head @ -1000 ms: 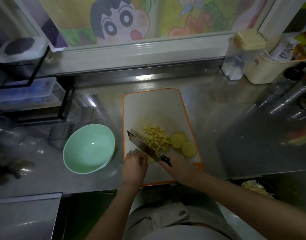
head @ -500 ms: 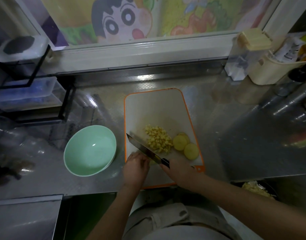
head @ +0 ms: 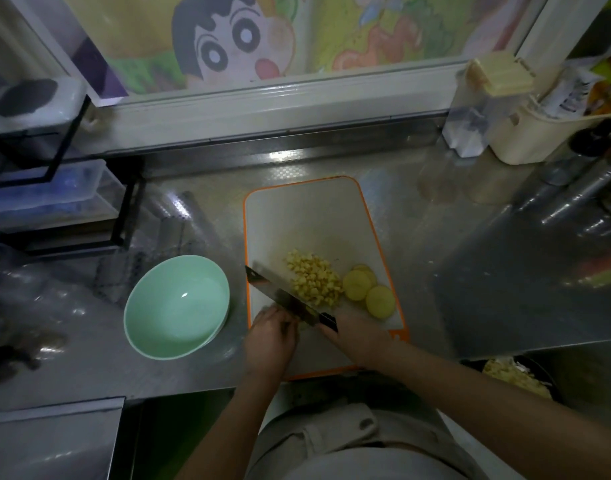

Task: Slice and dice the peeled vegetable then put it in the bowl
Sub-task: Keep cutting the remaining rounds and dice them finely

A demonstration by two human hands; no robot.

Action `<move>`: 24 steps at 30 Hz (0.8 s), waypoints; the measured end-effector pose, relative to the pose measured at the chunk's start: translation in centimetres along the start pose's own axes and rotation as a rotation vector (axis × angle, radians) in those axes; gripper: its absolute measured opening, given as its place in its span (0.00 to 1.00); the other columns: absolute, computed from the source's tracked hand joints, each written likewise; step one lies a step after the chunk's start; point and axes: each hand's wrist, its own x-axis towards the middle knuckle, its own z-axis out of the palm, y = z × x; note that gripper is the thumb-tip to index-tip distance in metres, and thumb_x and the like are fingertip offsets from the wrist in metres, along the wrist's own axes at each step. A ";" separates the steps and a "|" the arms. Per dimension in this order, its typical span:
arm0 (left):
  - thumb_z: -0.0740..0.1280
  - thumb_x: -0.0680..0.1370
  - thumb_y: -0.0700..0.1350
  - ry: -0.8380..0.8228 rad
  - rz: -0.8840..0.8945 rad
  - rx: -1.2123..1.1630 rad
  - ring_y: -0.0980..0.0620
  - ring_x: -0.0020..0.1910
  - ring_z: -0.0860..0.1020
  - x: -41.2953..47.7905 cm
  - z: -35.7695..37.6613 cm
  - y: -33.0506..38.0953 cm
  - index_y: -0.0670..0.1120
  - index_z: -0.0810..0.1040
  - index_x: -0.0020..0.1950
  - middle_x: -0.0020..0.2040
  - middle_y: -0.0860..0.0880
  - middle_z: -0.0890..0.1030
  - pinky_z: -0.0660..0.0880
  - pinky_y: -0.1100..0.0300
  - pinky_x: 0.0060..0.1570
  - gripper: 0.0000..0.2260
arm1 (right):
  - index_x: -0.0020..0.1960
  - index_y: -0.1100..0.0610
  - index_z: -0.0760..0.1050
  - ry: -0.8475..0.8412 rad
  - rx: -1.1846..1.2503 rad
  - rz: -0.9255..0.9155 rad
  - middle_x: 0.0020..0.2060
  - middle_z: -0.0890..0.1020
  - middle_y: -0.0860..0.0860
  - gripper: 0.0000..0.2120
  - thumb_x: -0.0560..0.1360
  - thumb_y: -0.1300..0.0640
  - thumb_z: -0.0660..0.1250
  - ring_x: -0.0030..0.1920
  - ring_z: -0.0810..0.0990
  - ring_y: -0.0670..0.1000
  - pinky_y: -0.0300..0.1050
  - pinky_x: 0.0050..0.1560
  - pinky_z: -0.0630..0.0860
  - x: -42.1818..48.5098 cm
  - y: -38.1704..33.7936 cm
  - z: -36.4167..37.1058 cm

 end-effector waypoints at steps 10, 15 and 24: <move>0.68 0.74 0.43 -0.050 0.007 0.008 0.50 0.50 0.76 0.0 -0.4 -0.1 0.47 0.83 0.44 0.47 0.50 0.80 0.65 0.62 0.39 0.04 | 0.35 0.52 0.62 0.016 0.024 -0.002 0.30 0.67 0.47 0.18 0.81 0.44 0.53 0.29 0.64 0.44 0.40 0.32 0.63 1.1 -0.1 -2.0; 0.65 0.77 0.47 -0.088 -0.034 0.009 0.53 0.54 0.74 0.2 -0.3 0.0 0.50 0.82 0.51 0.53 0.53 0.79 0.66 0.63 0.43 0.08 | 0.36 0.41 0.56 0.034 0.062 0.007 0.34 0.66 0.41 0.14 0.80 0.41 0.52 0.34 0.63 0.37 0.45 0.50 0.69 0.4 -0.6 -3.0; 0.66 0.75 0.46 -0.070 -0.042 -0.137 0.50 0.56 0.75 0.3 -0.3 0.4 0.48 0.77 0.60 0.57 0.50 0.78 0.70 0.62 0.48 0.13 | 0.33 0.48 0.58 0.100 0.073 -0.044 0.27 0.63 0.48 0.19 0.82 0.51 0.56 0.25 0.61 0.44 0.37 0.25 0.59 -1.6 -0.4 -3.9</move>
